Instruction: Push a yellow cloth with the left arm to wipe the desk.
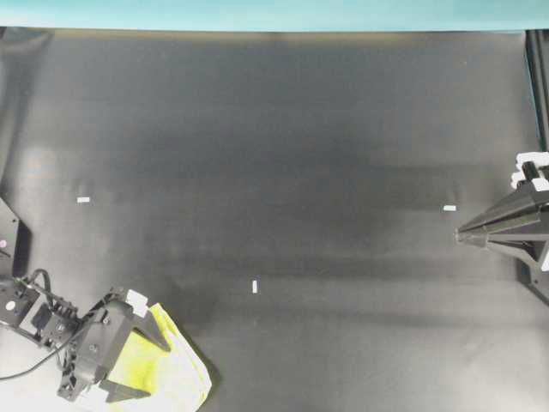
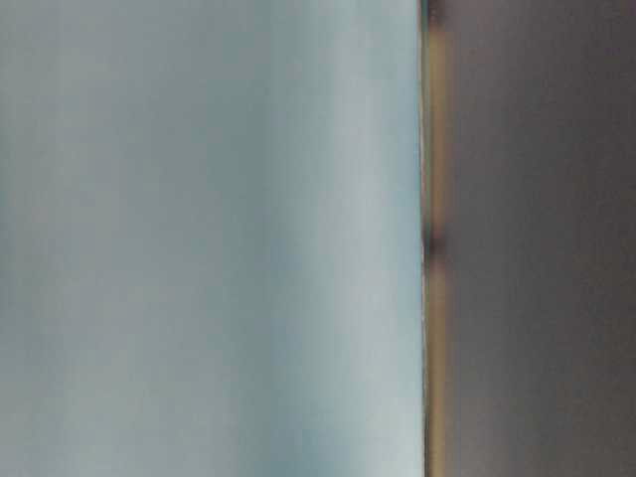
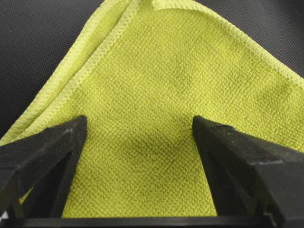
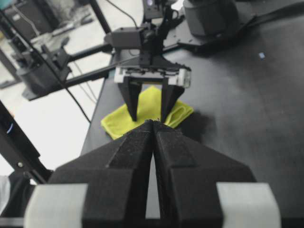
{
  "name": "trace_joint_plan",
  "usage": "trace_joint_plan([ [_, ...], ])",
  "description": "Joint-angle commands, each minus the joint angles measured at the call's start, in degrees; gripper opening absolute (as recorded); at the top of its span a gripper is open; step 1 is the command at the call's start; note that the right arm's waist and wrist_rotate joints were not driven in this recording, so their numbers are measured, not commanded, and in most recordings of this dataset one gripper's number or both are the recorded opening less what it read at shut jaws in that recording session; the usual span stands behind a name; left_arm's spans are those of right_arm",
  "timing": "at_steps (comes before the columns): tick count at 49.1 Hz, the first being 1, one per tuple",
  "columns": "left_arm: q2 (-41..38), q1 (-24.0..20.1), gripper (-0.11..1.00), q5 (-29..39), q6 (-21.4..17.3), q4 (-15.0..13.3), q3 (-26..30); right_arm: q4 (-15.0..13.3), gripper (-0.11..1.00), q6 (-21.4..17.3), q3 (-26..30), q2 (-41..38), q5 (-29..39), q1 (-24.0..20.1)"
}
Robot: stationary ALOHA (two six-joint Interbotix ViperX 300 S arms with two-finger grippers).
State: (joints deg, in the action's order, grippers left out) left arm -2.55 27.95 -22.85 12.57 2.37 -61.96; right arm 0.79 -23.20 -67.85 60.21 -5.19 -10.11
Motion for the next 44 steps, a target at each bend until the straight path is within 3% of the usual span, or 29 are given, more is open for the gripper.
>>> trace_joint_plan([
  [1, 0.4, 0.1, 0.87, -0.2, -0.3, 0.2, 0.5, 0.1, 0.0, 0.0, 0.4, -0.4, -0.6, 0.0],
  [12, 4.0, -1.3, 0.87, -1.9, -1.2, 0.2, 1.3, 0.1, 0.0, 0.0, 0.4, -0.3, -0.6, -0.1],
  [26, 17.1, -2.9, 0.87, -0.9, -8.0, 0.2, -1.1, 0.1, 0.0, 0.1, 0.5, 0.4, -0.4, -0.1],
  [37, 32.7, -6.2, 0.87, 7.5, -13.0, 0.2, -3.3, 0.1, 0.0, 0.1, 0.2, 1.4, 0.1, -0.1],
  [44, 42.3, -7.2, 0.87, 13.6, -14.2, 0.2, -5.4, 0.1, 0.0, 0.0, -0.1, 1.5, 0.3, -0.1],
])
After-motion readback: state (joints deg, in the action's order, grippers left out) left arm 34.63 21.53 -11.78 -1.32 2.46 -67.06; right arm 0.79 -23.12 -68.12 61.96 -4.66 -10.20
